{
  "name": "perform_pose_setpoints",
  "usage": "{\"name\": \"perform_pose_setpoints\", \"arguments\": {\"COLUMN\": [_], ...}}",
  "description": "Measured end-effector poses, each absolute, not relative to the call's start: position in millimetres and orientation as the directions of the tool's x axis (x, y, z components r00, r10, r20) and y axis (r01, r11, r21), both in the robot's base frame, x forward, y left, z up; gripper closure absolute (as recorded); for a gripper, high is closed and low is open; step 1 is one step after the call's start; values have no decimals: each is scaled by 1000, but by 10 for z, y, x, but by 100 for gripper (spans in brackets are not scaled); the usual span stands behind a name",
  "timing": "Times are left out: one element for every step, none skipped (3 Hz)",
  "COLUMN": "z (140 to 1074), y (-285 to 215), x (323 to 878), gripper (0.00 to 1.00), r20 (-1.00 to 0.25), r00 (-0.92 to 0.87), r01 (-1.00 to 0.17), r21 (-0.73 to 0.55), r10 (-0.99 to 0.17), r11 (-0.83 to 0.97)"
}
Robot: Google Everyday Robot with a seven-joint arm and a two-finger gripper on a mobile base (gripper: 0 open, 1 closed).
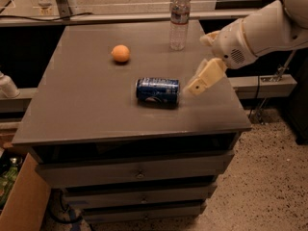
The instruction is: Knock pepsi can over
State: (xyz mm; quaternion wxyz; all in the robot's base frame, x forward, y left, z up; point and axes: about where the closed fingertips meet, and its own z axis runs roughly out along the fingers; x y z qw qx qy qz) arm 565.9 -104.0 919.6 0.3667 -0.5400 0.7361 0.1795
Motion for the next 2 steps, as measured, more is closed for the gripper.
{"name": "perform_pose_setpoints", "arguments": {"z": [9239, 9270], "y": [-1636, -1654], "x": [5770, 5786], "gripper": [0, 0], "r20": [-726, -727], "r00": [-163, -159], "r01": [-902, -900], "r21": [-164, -172], "r10": [-668, -668], "r11": [398, 401]}}
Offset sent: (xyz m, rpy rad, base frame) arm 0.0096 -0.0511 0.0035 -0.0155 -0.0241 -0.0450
